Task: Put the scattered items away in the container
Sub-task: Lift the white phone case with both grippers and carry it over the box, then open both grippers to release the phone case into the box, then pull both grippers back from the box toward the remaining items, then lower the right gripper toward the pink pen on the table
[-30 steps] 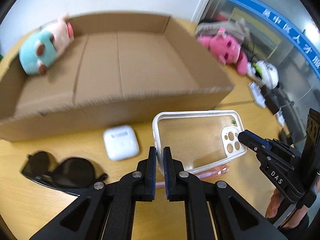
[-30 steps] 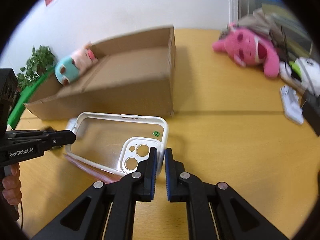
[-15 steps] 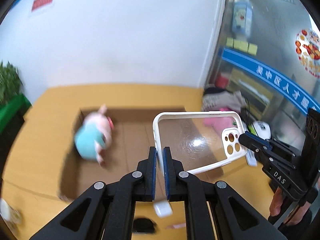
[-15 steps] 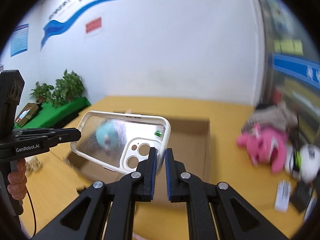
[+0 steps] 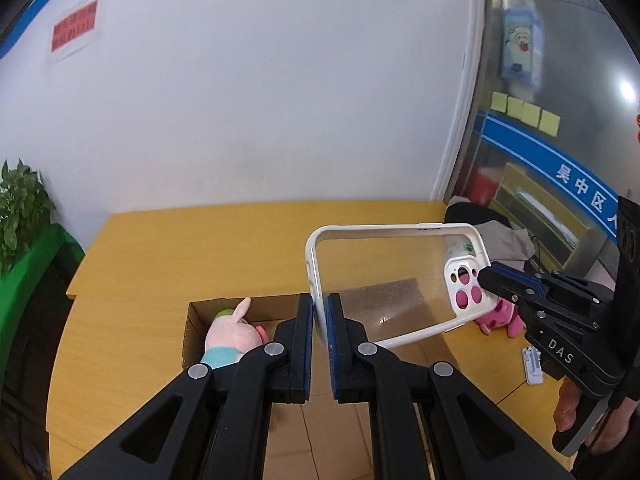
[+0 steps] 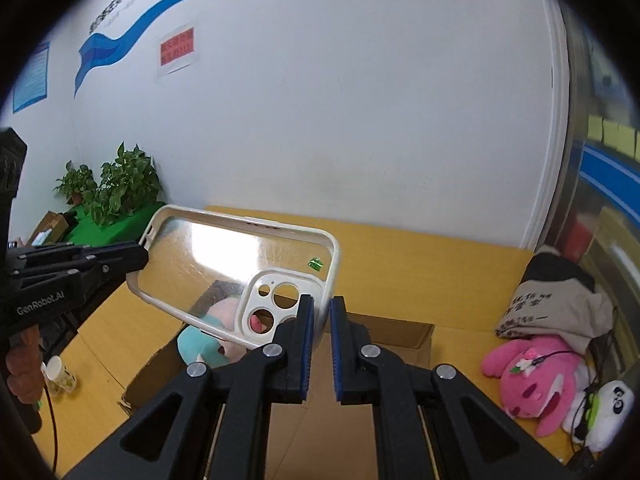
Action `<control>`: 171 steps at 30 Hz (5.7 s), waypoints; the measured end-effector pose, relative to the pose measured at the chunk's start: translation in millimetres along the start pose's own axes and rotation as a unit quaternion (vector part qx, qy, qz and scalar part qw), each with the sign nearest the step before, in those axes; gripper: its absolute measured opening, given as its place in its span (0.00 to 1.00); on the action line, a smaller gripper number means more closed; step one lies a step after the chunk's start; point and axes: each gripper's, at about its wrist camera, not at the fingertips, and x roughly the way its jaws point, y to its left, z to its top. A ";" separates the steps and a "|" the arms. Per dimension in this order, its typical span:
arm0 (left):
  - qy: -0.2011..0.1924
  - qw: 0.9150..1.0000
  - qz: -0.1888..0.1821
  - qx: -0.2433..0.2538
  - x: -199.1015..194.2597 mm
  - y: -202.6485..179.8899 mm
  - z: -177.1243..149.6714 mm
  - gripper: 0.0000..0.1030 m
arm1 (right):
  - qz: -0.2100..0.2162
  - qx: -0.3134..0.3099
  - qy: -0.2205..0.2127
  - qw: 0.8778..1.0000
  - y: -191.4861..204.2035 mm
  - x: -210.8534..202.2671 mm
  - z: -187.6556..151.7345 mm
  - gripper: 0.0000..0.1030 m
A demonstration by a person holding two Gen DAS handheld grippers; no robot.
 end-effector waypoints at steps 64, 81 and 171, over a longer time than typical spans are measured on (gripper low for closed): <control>-0.088 0.995 0.040 -0.004 -79.5 -37.8 -232.3 1.00 | -0.021 0.002 0.076 0.997 46.5 -63.0 -212.6 0.77; -0.077 0.996 0.039 -0.012 -93.7 -51.1 -250.2 1.00 | -0.002 -0.012 0.069 0.998 65.7 -91.5 -232.1 0.77; 0.148 0.984 -0.064 -0.080 4.6 -56.2 -332.3 1.00 | 0.024 -0.045 0.236 0.971 21.8 -21.7 -355.2 0.55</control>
